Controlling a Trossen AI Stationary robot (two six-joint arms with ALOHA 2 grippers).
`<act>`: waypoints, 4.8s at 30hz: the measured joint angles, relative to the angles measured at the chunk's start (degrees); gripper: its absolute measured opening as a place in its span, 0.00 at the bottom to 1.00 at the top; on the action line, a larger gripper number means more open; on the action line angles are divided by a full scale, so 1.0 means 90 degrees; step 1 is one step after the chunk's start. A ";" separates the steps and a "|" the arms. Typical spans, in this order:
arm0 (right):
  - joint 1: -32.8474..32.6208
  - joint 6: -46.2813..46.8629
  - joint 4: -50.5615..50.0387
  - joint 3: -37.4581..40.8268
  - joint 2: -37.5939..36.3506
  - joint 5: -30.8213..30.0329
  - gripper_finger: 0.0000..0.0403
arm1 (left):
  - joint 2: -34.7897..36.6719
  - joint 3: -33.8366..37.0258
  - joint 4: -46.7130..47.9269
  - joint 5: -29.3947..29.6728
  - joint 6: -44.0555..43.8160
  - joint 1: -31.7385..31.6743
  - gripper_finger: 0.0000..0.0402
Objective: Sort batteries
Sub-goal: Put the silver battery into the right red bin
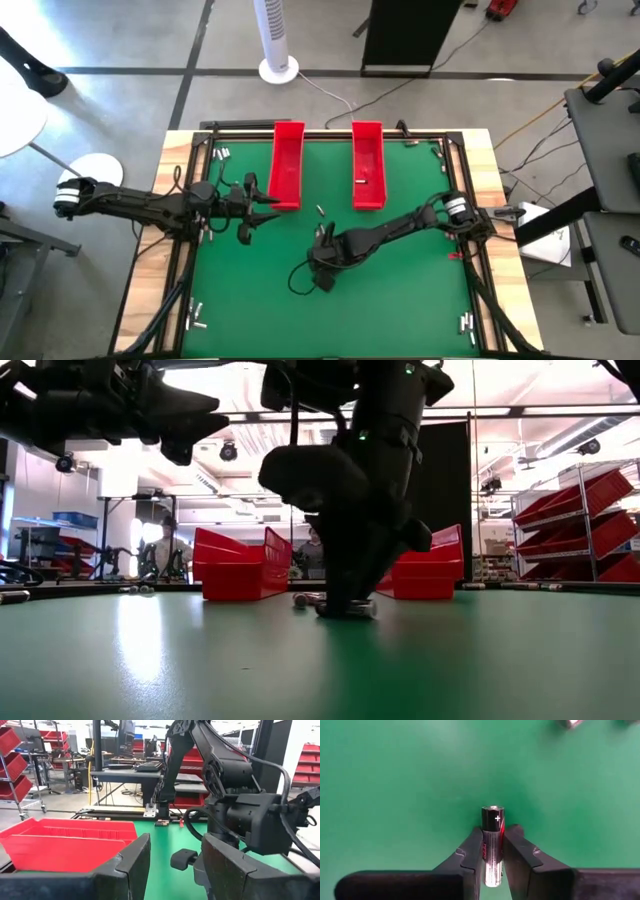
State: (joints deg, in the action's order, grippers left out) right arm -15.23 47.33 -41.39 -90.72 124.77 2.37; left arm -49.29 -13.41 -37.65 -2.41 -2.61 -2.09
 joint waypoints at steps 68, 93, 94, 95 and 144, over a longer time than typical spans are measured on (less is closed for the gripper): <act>0.3785 -0.6748 -0.2314 0.0347 -0.3002 -0.1255 0.11 | 0.0904 -0.0200 0.0853 0.1383 0.1078 0.0066 0.39; 0.4532 -0.7470 0.0511 0.2374 -0.2793 -0.0586 0.11 | 0.0903 -0.0209 0.0882 0.1393 0.1073 0.0061 0.39; 0.4545 -0.7520 0.0600 0.2435 -0.2793 -0.0589 0.12 | 0.0903 -0.0208 0.0882 0.1393 0.1073 0.0061 0.39; 0.4563 -0.7546 0.0656 0.2497 -0.2793 -0.0590 0.12 | 0.0903 -0.0207 0.0882 0.1393 0.1073 0.0061 0.39; 0.4472 -0.6871 0.0430 0.2582 -0.2800 -0.0088 0.11 | 0.0900 -0.0209 0.0861 0.1396 0.1056 0.0060 0.39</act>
State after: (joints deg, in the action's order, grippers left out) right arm 25.02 -14.51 -37.52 -67.48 99.57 1.58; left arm -41.19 -15.29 -29.91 10.15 6.90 -1.55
